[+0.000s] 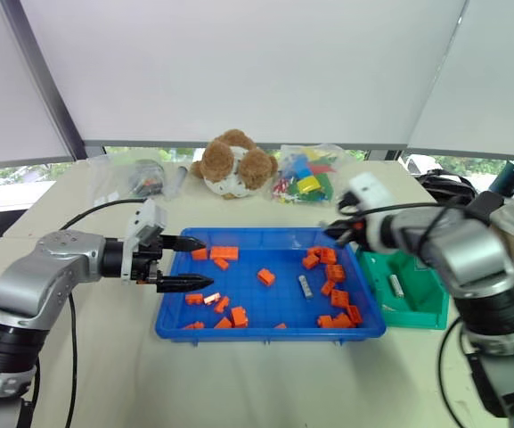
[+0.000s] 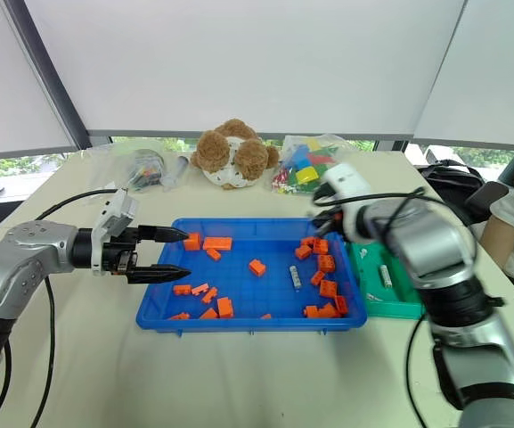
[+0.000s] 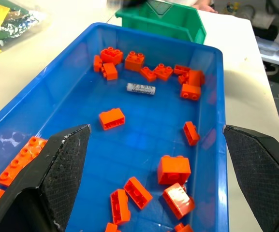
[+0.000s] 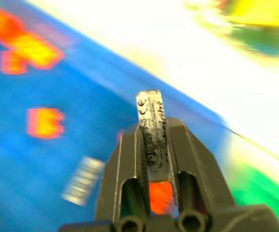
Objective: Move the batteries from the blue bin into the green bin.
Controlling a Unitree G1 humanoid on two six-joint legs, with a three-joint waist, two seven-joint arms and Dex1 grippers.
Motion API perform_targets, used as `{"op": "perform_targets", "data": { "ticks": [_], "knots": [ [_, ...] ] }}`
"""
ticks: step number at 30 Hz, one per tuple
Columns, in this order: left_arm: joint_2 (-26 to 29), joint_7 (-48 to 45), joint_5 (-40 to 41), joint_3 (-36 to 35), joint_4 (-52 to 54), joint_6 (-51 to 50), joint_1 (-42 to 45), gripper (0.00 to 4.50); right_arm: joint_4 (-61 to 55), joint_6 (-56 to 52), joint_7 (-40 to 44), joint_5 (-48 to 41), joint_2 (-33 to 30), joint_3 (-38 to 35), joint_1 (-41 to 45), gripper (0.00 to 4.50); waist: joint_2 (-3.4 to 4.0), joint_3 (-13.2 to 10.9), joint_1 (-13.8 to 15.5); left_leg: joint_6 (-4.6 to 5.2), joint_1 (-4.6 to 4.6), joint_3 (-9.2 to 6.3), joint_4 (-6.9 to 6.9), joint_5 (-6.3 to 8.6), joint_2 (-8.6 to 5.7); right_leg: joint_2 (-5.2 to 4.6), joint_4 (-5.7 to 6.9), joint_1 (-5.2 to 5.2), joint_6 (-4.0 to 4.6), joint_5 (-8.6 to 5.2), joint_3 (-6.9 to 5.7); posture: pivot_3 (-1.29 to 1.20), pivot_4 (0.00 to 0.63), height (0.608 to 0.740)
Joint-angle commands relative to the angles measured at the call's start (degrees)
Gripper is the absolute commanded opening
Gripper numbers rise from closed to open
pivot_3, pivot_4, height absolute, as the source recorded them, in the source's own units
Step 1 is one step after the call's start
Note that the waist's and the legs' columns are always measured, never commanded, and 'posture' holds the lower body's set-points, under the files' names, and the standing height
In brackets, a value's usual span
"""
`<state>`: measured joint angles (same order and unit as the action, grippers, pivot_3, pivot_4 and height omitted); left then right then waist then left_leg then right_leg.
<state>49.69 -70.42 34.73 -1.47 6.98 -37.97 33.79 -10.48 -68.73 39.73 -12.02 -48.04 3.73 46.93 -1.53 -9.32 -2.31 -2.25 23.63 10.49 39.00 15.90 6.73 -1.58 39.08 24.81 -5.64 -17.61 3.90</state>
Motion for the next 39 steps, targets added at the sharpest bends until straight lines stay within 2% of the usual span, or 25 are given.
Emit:
{"op": "perform_targets", "data": {
  "ticks": [1,6,7,9,14,17,23,26,33,39],
  "knots": [
    [0.2,-0.5,0.2,-0.9,0.2,0.8,1.0,4.5,1.8,2.4,-0.2,0.8,-4.4,-4.1,-4.0,0.04,0.0,0.0,-0.1,0.0,0.0,0.0,0.0,0.0,0.0,0.0,-0.01,0.0,0.0,0.0,0.0,0.0,0.15,0.733],
    [-0.2,-1.9,-0.4,-0.3,-1.0,1.6,2.0,4.5,3.8,4.6,-0.3,0.3,-6.2,-5.7,-10.3,0.04,0.01,0.0,-0.5,0.0,-0.04,0.01,-0.01,0.0,0.0,0.03,0.01,0.0,0.0,0.0,0.04,0.0,0.15,0.733],
    [-0.3,-2.1,-0.4,-0.2,-1.2,1.7,2.2,4.5,4.0,4.9,-0.4,0.4,-6.3,-5.5,-11.0,1.07,0.03,0.0,-0.5,0.0,-0.05,0.0,-0.02,0.0,0.0,0.03,0.01,0.0,0.0,0.0,0.04,0.0,0.15,0.733],
    [-0.4,-2.5,-0.4,0.0,-1.5,1.8,2.6,4.5,4.0,4.7,-0.3,-0.2,-5.9,-5.9,-11.7,1.8,0.03,0.0,-0.4,0.0,-0.05,0.02,-0.01,0.0,0.0,0.02,0.01,0.0,-0.01,0.0,0.04,0.0,0.15,0.733],
    [-0.6,-2.7,-0.7,0.2,-1.9,2.1,3.2,4.5,2.7,5.4,0.5,-0.8,-6.9,-5.7,-10.1,4.37,0.03,0.0,-0.2,0.0,-0.05,0.02,0.01,0.0,0.0,0.01,0.01,-0.02,-0.01,0.0,0.04,0.0,0.15,0.733],
    [-0.6,-2.9,-0.9,0.3,-2.1,2.2,3.4,4.5,0.6,4.6,2.2,-2.4,-7.0,-5.0,-6.5,4.44,0.05,0.0,-0.2,0.0,-0.05,0.03,0.03,0.0,0.0,0.0,0.01,-0.02,-0.01,0.0,0.04,0.0,0.15,0.733],
    [-0.7,-2.7,-1.1,0.3,-1.9,2.1,3.4,4.5,-6.6,-5.7,0.1,-8.2,2.8,-2.6,-1.4,4.44,0.04,0.0,-0.3,-0.01,-0.07,0.0,-0.04,0.0,0.02,0.05,0.03,0.01,0.0,0.0,0.04,0.0,0.15,0.733],
    [-1.0,-2.4,-1.2,0.3,-1.6,1.9,3.4,4.5,-8.1,-8.4,-3.3,-8.1,8.3,0.5,-2.2,4.44,0.02,0.0,-0.1,0.0,-0.05,0.02,0.01,0.0,0.02,0.03,0.03,-0.01,0.0,0.0,0.04,0.0,0.15,0.733],
    [-0.7,-2.1,-0.8,-0.3,-0.2,1.2,2.4,4.5,-6.5,-10.2,-10.7,-6.1,16.7,6.1,-5.6,4.44,0.01,0.0,0.0,0.0,0.02,0.01,0.07,0.0,0.0,-0.01,0.02,0.0,0.0,0.0,0.03,0.0,0.15,0.733],
    [-0.8,-1.5,-0.7,-0.5,0.5,0.8,2.2,4.5,-2.4,-9.4,-14.7,-4.8,20.9,8.2,-8.1,4.44,0.01,0.0,-0.3,0.0,0.02,0.0,0.06,0.0,0.0,0.01,0.03,0.02,-0.01,0.0,0.03,0.0,0.15,0.733]
  ]
}}
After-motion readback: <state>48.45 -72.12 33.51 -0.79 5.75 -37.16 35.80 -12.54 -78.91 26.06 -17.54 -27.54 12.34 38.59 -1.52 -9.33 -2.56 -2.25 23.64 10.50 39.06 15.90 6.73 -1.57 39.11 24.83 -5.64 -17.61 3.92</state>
